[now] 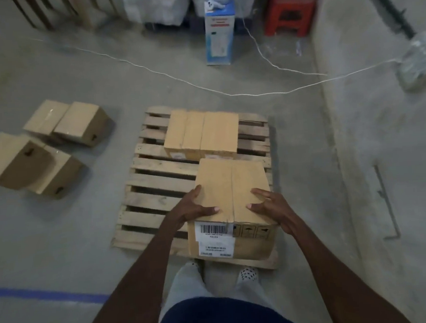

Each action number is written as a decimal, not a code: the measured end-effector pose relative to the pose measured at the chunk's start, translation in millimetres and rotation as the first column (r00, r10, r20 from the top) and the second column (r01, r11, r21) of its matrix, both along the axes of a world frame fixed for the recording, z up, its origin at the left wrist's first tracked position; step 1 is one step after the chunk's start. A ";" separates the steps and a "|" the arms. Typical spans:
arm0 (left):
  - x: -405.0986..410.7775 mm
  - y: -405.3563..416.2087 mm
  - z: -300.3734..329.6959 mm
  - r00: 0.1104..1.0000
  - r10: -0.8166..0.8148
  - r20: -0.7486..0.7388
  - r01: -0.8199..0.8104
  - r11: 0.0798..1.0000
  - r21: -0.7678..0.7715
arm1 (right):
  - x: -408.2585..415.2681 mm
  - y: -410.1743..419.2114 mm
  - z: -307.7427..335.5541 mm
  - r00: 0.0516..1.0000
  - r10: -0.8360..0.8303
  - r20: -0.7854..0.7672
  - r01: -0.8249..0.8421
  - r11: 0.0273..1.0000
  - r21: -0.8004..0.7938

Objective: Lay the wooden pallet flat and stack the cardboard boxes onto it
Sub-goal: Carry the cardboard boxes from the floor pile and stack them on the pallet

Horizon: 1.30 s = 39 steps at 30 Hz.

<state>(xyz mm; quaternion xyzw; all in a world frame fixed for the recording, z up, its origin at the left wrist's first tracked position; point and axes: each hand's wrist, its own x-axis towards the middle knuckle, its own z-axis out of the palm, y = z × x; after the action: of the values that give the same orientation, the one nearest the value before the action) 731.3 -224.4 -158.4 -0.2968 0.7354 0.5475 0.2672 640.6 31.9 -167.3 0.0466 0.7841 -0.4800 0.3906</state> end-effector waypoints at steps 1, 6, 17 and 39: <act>-1.7 -4.9 -4.7 1.000 -0.007 0.003 0.007 1.000 -0.012 | -2.9 -5.9 -6.5 1.000 0.012 -0.002 -0.012 1.000 0.025; -18.8 -37.1 -69.7 0.992 -0.124 -0.002 0.123 0.989 -0.084 | -9.7 -39.6 -64.7 0.998 -0.057 0.030 0.053 0.992 0.117; -82.3 -90.8 -344.0 0.968 -0.226 -0.111 0.196 0.953 -0.230 | -65.6 -99.1 -336.6 0.979 -0.141 -0.145 0.155 0.984 0.091; -116.6 -124.0 -556.8 0.825 -0.554 -0.110 0.459 0.771 -0.441 | -91.5 -87.3 -568.3 0.756 0.458 -0.467 -0.291 0.875 0.387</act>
<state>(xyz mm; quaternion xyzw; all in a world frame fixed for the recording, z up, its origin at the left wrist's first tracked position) 614.6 -348.4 -715.1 -0.0671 0.9091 0.3252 0.2515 549.2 -55.3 -735.7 -0.1947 0.9167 -0.2634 0.2291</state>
